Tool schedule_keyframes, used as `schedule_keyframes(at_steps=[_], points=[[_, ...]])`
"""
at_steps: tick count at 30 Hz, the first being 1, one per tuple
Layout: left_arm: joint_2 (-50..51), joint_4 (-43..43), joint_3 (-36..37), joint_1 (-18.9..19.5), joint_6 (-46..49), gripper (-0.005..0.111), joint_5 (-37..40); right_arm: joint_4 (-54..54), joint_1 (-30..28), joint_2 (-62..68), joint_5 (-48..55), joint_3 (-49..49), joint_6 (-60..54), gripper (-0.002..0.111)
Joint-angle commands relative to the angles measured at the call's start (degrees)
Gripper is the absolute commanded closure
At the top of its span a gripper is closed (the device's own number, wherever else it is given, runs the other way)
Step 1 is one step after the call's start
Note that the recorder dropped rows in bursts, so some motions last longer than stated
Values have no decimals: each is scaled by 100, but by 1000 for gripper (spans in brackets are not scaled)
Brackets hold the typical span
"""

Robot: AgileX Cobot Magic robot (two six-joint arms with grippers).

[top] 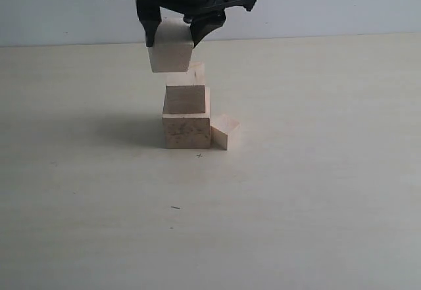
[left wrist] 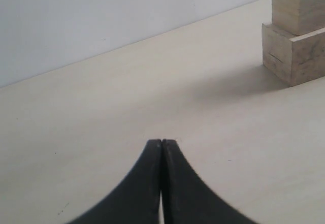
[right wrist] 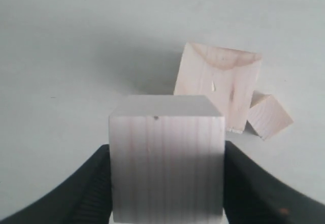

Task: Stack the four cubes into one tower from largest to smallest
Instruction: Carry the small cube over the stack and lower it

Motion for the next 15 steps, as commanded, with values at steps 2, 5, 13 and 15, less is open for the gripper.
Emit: schedule_keyframes(at_steps=[2,5,13,15], points=[[-29,-4,-13,-33,-11,107,-91,-404,52,234,-47,15,429,77],[-29,-4,-13,-33,-11,107,-91,-485,52,318,-47,15,504,77],[-29,-4,-13,-33,3,107,-91,-825,8,367,-320,15,925,77],[-29,-4,-13,-33,3,107,-91,-864,-74,381,-342,15,1040,77]])
